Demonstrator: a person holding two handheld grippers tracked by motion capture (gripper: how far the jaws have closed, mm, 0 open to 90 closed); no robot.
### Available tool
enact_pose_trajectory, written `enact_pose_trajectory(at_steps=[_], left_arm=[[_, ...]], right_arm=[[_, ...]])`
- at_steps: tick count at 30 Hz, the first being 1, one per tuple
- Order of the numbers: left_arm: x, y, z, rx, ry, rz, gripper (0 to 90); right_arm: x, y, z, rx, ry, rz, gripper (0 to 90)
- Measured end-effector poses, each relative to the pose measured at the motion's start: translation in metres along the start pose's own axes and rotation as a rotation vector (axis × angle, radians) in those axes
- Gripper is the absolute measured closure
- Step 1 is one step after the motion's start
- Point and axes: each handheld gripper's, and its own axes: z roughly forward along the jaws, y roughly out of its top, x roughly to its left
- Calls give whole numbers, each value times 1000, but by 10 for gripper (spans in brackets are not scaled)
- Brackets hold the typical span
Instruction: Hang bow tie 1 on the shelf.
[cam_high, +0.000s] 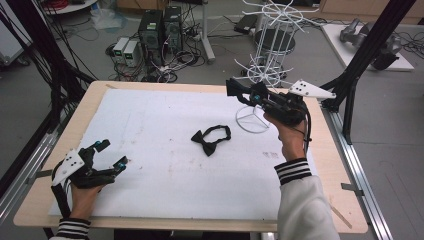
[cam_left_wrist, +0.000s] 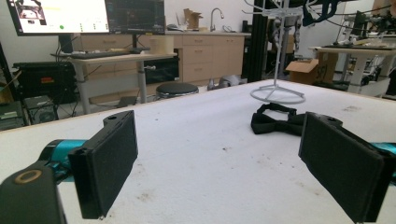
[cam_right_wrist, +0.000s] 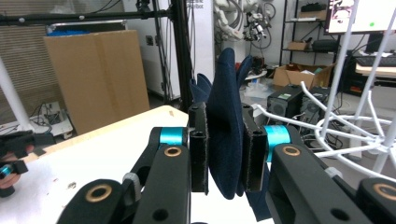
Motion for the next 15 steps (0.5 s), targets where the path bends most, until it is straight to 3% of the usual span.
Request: enact_pose_trajectory(at_steps=[15], left_arm=[[1,-6,-1,-23,2,-7,122]], right_arm=[[-11,0,0,4,-76,16,774]])
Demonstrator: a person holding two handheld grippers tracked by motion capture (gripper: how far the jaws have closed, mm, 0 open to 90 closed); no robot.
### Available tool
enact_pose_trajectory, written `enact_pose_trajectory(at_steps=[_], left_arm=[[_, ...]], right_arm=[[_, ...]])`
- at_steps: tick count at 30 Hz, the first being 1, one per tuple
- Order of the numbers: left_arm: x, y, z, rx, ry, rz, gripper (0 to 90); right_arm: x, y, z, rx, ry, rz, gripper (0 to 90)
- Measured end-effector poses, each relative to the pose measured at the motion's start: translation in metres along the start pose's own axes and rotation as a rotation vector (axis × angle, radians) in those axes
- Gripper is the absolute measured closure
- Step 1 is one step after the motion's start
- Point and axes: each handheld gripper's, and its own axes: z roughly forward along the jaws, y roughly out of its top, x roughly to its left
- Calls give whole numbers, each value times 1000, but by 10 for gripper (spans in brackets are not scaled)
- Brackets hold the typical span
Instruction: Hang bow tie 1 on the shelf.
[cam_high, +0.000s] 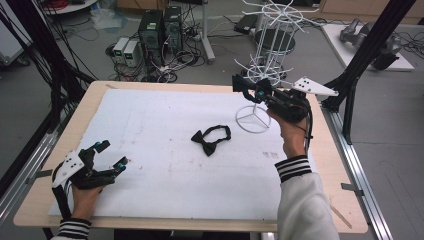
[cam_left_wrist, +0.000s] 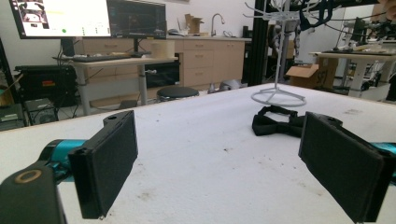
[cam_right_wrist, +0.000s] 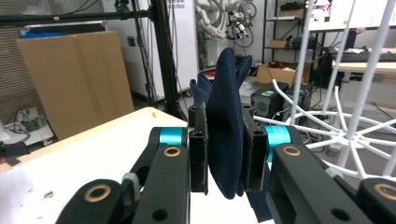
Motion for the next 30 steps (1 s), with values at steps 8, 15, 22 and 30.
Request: enact_pose_trajectory(at_steps=[8,15,22,30], left_arm=[[-2,-3,0,3,2,6,122],[0,-6,-2,-8,12,-6,122],[-2,-7,-3,-22,20,8,122],[-2,-7,-4,-25,17,12,122]], right_arm=[[-6,-1,2,1,-34,11,772],[-13,-5,6,3,-44,34,771],[-20,-9,12,-12,-57,58,766],[-27,-12,14,5,-85,52,761]])
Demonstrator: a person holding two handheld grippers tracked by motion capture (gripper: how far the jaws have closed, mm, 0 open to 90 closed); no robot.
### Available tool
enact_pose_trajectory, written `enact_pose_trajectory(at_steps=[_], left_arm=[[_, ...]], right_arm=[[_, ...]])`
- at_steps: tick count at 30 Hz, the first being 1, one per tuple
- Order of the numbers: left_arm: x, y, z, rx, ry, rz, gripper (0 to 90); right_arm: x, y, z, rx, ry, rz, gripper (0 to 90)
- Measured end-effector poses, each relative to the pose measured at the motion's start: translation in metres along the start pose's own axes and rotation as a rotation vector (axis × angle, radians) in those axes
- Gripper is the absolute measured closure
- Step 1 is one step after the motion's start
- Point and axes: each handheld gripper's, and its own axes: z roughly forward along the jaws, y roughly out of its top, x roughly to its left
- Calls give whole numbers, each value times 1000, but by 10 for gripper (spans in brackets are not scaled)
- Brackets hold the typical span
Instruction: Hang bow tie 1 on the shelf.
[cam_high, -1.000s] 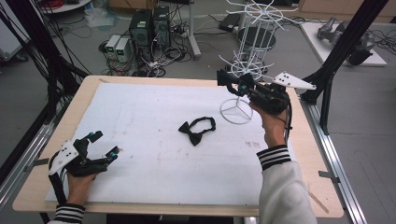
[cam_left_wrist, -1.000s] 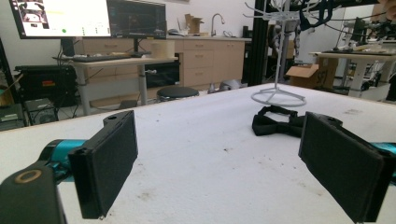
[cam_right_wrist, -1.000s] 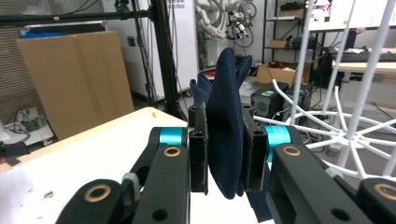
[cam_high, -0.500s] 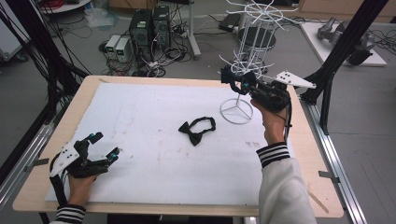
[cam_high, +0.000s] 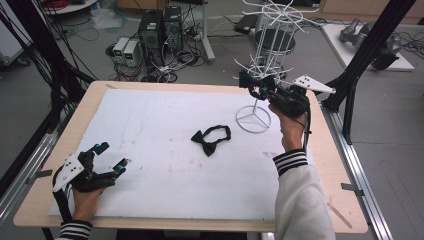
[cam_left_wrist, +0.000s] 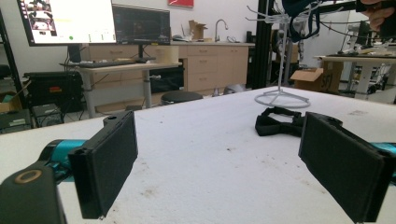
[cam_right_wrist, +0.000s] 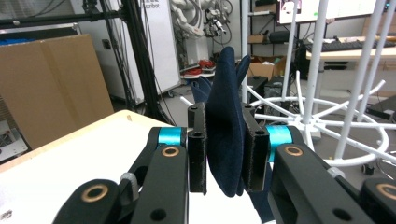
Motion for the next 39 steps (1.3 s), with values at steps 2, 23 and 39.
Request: enact_pose_trajectory(at_steps=[2,23,39], left_arm=[[0,0,0,1,0,-2,122],[0,0,0,0,-3,-6,122],[1,0,0,-1,-4,-8,122]], right_arm=[[0,0,0,1,-6,-2,755],[10,5,-1,-9,-210,-169,108],[16,11,-17,-36,-231,-221,109]])
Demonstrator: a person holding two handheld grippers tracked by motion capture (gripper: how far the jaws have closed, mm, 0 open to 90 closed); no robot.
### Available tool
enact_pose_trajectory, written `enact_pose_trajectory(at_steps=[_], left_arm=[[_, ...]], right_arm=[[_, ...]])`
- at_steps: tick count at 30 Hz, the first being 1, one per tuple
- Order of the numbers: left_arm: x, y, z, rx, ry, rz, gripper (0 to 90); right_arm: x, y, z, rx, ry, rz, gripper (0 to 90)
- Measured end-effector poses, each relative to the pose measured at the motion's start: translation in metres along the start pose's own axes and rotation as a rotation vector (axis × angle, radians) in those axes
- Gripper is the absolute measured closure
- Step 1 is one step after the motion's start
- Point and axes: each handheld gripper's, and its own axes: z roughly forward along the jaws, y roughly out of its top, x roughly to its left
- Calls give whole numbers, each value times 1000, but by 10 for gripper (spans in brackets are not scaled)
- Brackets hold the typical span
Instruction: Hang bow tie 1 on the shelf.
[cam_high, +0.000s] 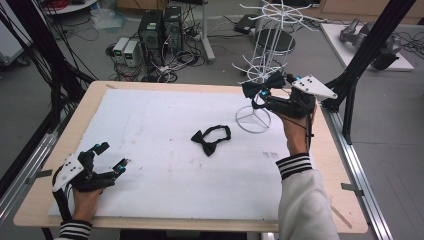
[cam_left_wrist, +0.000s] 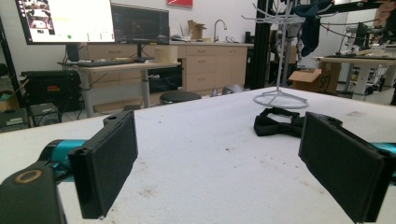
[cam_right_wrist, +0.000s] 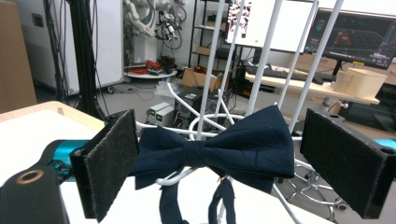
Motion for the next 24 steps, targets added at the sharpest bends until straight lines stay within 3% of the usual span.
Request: enact_pose_trajectory(at_steps=[12,24], left_arm=[[0,0,0,1,1,2,122],[-1,0,0,2,0,1,122]], right_arm=[[16,-2,-29,-31,48,5,109],[43,-28,-60,-65,106,7,109]])
